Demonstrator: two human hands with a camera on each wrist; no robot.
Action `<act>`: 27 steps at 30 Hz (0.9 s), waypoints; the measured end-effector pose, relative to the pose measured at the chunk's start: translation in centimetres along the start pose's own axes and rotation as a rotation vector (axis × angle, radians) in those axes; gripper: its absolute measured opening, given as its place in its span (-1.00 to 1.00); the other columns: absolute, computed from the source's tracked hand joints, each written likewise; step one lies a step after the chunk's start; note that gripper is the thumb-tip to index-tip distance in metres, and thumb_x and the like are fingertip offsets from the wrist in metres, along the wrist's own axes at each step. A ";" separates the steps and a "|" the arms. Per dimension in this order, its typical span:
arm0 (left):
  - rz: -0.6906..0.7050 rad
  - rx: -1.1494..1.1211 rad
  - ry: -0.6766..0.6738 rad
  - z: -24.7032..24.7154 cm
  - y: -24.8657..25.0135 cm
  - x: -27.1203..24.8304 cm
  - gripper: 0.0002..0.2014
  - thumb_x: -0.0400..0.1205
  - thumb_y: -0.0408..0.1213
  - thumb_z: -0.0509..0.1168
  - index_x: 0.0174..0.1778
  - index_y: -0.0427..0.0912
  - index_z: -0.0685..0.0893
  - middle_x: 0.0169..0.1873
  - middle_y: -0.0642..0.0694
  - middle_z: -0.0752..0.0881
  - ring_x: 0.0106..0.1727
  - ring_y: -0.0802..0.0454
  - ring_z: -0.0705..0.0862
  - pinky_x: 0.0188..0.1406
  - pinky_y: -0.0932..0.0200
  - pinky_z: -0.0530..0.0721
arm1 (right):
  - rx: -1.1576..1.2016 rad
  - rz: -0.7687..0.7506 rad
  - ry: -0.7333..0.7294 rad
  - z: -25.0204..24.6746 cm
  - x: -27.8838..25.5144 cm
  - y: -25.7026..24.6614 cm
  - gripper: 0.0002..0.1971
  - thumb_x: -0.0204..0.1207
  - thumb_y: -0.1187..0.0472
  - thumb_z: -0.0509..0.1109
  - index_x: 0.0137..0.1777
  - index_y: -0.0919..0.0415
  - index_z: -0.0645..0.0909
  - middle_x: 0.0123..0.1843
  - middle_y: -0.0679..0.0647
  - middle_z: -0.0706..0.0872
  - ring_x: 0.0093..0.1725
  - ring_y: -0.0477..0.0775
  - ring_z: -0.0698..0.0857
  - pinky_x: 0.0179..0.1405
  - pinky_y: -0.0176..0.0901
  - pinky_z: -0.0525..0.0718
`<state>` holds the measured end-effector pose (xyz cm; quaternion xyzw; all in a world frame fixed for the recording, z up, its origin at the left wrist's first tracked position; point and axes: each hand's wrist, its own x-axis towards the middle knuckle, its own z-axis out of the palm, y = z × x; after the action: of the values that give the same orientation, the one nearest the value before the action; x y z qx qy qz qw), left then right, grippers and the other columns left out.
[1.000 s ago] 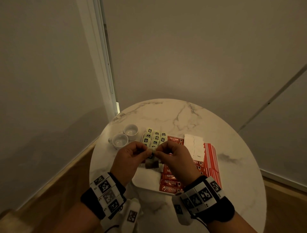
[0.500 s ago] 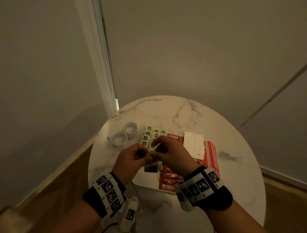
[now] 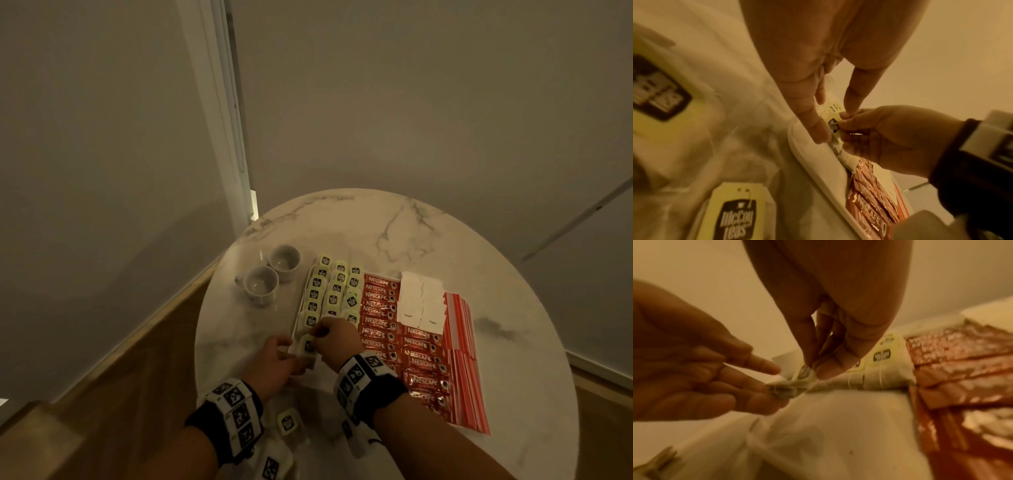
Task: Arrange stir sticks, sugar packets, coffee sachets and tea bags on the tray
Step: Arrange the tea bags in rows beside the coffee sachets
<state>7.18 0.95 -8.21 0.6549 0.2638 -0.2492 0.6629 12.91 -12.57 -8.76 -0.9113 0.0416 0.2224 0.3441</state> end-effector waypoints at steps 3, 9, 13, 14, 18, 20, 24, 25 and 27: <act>0.012 0.038 0.031 -0.6 -0.2 0.4 -0.63 0.55 -0.51 0.32 0.25 -0.19 0.46 0.00 -0.20 0.67 -0.05 -0.16 0.71 -0.01 -0.15 0.74 | -0.020 0.013 -0.023 0.6 1.3 -0.5 -0.80 0.51 0.34 0.36 0.05 0.14 0.74 0.11 0.06 0.75 0.09 0.05 0.71 0.16 -0.11 0.69; 0.225 0.568 -0.030 -0.9 -0.1 0.9 -0.67 0.63 -0.38 0.25 0.31 -0.09 0.54 0.26 -0.07 0.48 0.12 0.02 0.55 -0.11 0.32 0.52 | -0.105 0.025 0.032 0.4 3.0 -1.6 -0.77 0.57 0.31 0.32 0.15 0.15 0.72 0.19 0.11 0.72 0.17 0.11 0.68 0.20 -0.08 0.64; 0.363 0.954 -0.091 -0.4 -0.1 1.1 -0.59 0.65 -0.30 0.19 0.46 -0.10 0.49 0.45 -0.08 0.38 0.38 -0.04 0.45 0.37 0.24 0.40 | -0.148 0.016 0.040 0.3 3.4 -1.6 -0.76 0.57 0.33 0.31 0.17 0.18 0.71 0.22 0.14 0.68 0.19 0.14 0.67 0.24 -0.06 0.63; 0.384 1.085 -0.099 -0.3 -0.2 1.0 -0.55 0.66 -0.25 0.16 0.50 -0.07 0.44 0.48 -0.07 0.35 0.42 -0.07 0.39 0.43 0.17 0.36 | -0.156 0.011 0.052 0.4 3.3 -1.6 -0.76 0.57 0.33 0.32 0.17 0.18 0.71 0.25 0.14 0.64 0.19 0.14 0.65 0.25 -0.08 0.62; 0.373 1.313 -0.088 -0.2 -0.5 1.2 -0.48 0.60 -0.12 0.18 0.52 -0.05 0.36 0.40 -0.08 0.34 0.34 -0.13 0.34 0.37 0.04 0.42 | -0.114 -0.028 0.112 -0.2 2.7 -1.4 -0.74 0.57 0.31 0.35 0.24 0.19 0.65 0.31 0.11 0.51 0.25 0.15 0.60 0.31 -0.11 0.55; 0.336 1.233 -0.080 -0.4 -0.2 1.0 -0.50 0.58 -0.12 0.23 0.47 -0.04 0.41 0.30 -0.09 0.34 0.30 -0.11 0.38 0.34 0.03 0.48 | -0.081 -0.083 0.134 -0.7 1.7 -1.2 -0.79 0.59 0.24 0.33 0.18 0.16 0.66 0.22 0.06 0.56 0.17 0.07 0.61 0.24 -0.14 0.57; 0.406 0.950 0.050 -2.0 1.3 -0.1 -0.64 0.59 -0.20 0.29 0.31 -0.10 0.55 0.22 -0.07 0.37 0.24 -0.01 0.49 0.36 0.14 0.47 | -0.105 -0.236 0.030 -1.0 -2.1 0.0 -0.86 0.60 0.13 0.35 0.06 0.09 0.69 -0.04 -0.08 0.62 -0.12 -0.15 0.56 -0.07 -0.33 0.52; 0.429 0.884 0.075 -2.7 1.6 -0.6 -0.67 0.60 -0.22 0.29 0.29 -0.09 0.57 0.19 -0.05 0.40 0.20 0.05 0.50 0.31 0.19 0.46 | -0.135 -0.265 -0.072 -0.9 -3.3 0.4 -0.84 0.60 0.12 0.35 0.10 0.09 0.69 -0.04 -0.10 0.63 -0.13 -0.19 0.55 -0.08 -0.37 0.51; 0.454 0.823 0.087 -4.4 1.9 -1.4 -0.73 0.62 -0.24 0.30 0.24 -0.03 0.59 0.09 -0.01 0.46 -0.02 0.17 0.50 0.04 0.34 0.45 | -0.250 -0.302 -0.286 -0.2 -5.4 1.0 -0.79 0.61 0.13 0.34 0.20 0.08 0.66 0.08 -0.05 0.68 -0.04 -0.14 0.62 0.03 -0.31 0.60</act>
<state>7.33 5.39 -5.83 0.9142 0.0206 -0.1541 0.3743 7.92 -13.86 -6.92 -0.9019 -0.1720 0.2985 0.2605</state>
